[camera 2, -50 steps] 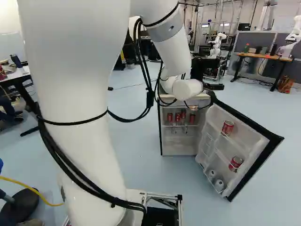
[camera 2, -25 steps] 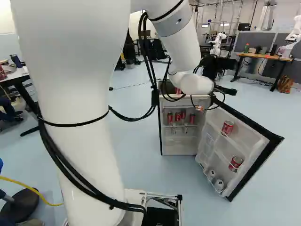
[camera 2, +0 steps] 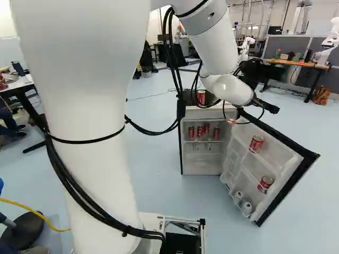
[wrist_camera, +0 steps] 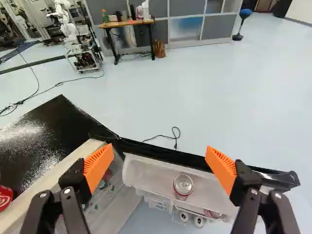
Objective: Grab a drink from the fridge
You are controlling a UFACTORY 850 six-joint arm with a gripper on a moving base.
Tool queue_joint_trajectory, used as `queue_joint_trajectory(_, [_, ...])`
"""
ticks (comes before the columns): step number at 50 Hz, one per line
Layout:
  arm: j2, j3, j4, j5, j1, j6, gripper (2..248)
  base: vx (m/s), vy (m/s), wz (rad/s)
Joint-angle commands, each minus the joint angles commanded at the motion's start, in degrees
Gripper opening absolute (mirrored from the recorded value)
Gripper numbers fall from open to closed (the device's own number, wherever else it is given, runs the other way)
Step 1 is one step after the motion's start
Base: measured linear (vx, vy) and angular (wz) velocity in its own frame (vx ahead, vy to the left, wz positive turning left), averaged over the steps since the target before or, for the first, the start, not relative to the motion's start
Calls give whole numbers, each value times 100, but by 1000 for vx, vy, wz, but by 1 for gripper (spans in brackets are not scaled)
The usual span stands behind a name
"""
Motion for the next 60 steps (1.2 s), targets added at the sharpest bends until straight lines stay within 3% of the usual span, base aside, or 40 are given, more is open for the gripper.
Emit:
queue_joint_trajectory(22, [-100, -411, 258, -743, -302, 0, 247, 0, 0, 0])
queue_joint_trajectory(60, [-691, -1198, -47, -1326, -780, 0, 247, 0, 0, 0])
